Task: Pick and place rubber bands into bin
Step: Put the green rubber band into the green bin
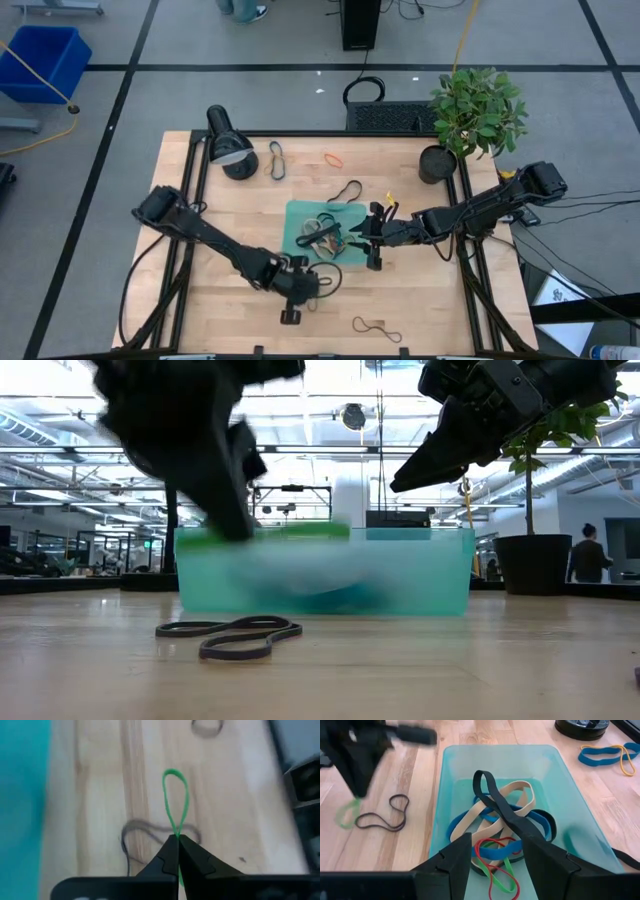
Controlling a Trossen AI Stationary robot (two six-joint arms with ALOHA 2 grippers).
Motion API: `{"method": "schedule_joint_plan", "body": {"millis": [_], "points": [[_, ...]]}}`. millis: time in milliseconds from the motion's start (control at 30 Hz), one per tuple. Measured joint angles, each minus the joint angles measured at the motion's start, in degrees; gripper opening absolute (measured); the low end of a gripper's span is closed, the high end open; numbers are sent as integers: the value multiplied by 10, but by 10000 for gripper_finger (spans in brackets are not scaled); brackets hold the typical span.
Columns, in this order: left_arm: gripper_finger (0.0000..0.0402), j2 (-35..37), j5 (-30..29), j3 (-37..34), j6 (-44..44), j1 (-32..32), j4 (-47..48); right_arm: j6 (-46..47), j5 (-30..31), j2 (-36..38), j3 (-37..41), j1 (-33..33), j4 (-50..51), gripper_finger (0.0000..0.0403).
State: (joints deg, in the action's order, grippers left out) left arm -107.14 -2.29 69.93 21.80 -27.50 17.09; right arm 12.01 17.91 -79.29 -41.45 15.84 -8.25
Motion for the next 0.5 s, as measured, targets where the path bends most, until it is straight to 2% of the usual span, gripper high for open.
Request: {"method": "schedule_joint_plan", "body": {"millis": [133, 333, 500], "points": [[5, 60, -15, 0, -9, 11, 14, -7, 0, 0, 0, 0, -1, 169], [7, 148, -92, 0, -23, 41, 52, -7, 0, 0, 0, 0, -4, 169], [6, 174, -126, 0, -44, 84, 73, -7, 2, 0, 0, -5, -6, 169]]}}
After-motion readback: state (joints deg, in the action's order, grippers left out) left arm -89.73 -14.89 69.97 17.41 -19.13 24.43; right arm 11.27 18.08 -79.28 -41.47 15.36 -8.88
